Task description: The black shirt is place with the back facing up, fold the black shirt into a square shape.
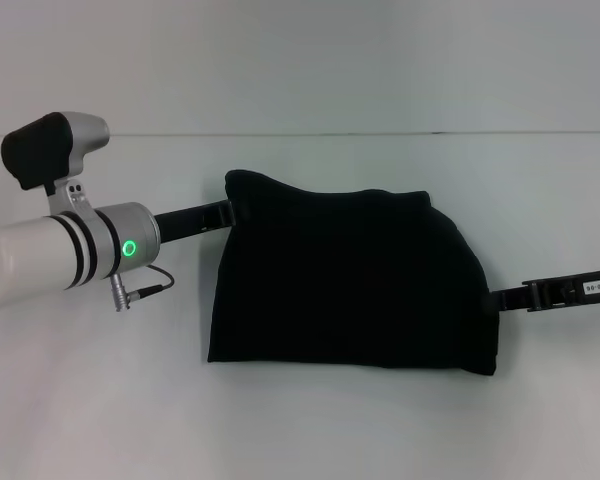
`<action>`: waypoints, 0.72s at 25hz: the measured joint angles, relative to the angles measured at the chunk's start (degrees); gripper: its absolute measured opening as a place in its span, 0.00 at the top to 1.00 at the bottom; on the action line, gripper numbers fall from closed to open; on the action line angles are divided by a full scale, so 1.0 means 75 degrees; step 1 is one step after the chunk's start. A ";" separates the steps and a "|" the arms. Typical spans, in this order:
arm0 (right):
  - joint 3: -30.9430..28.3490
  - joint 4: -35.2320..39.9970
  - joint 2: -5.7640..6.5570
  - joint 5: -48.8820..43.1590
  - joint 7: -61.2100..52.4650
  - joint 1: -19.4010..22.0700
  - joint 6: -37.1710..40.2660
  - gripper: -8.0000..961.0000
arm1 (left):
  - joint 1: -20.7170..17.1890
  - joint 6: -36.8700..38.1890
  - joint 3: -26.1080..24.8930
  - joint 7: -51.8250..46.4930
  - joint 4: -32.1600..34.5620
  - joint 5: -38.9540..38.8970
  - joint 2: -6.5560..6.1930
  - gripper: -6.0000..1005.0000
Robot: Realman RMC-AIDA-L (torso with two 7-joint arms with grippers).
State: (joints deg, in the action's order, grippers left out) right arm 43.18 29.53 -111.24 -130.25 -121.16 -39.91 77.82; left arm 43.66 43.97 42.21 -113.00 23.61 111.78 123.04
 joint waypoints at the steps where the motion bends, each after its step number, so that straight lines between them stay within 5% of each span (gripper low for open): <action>1: -0.0012 0.0019 0.0003 0.0000 -0.0028 0.0015 -0.0023 0.91 | -0.0007 0.0006 -0.0001 -0.0001 -0.0004 -0.0055 0.0000 0.95; 10: -0.0673 0.0253 0.0262 0.0060 0.0036 0.0226 0.0013 0.81 | -0.0147 -0.0049 -0.0090 -0.0004 0.0002 -0.0563 0.0000 0.90; 18: -0.2013 0.0783 0.0292 0.0411 0.0838 0.0503 0.0887 0.63 | -0.0422 0.0325 -0.1054 0.0084 0.0166 -0.0679 -0.0079 0.82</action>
State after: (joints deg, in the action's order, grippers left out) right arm 28.09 35.40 -109.05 -127.16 -114.88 -36.14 84.48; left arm 40.49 46.40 34.31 -112.36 24.85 106.68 122.45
